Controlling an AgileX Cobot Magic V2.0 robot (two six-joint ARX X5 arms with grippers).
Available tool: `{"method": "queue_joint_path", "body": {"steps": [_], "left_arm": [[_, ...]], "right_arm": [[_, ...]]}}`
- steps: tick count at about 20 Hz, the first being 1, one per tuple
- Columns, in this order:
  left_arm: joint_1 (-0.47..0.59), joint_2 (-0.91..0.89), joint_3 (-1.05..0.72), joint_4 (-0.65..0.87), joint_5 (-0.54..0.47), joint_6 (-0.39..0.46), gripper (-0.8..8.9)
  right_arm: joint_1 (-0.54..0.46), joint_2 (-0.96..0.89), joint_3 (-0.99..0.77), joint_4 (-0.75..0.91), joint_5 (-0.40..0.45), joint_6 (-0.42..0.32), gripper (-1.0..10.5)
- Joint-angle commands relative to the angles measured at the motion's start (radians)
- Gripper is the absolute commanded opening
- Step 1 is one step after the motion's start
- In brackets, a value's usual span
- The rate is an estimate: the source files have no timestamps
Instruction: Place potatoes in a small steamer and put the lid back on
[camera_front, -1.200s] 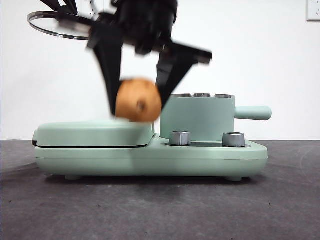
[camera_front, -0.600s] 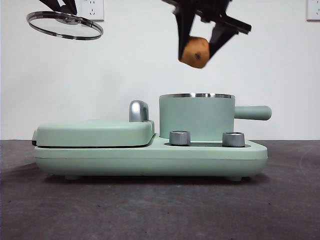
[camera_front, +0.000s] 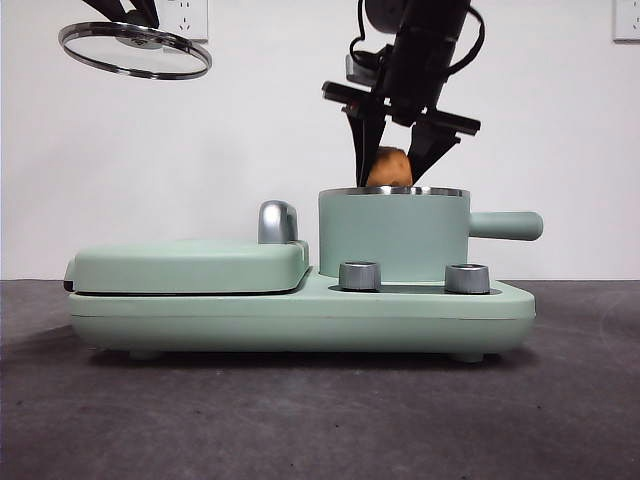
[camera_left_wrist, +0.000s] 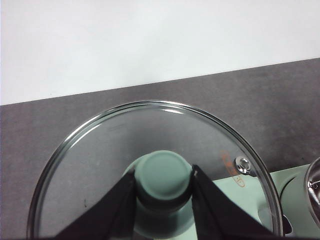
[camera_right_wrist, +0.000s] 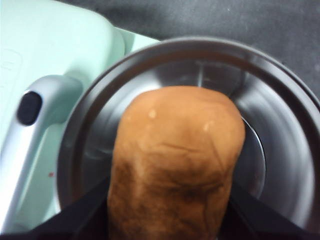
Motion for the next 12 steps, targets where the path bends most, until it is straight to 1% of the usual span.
{"method": "queue_joint_path", "body": {"steps": [1,3,12], "left_arm": [[-0.002,-0.009,0.04,0.036,0.003,0.01,0.14],[-0.002,-0.009,0.04,0.036,0.003,0.01,0.14],[-0.002,-0.009,0.04,0.035,0.003,0.01,0.14]], "right_arm": [[0.005,0.037,0.03,0.006,0.005,-0.024,1.5],[0.006,0.051,0.03,-0.009,0.001,-0.039,1.5],[-0.002,0.089,0.03,-0.062,0.003,-0.04,1.5]]}}
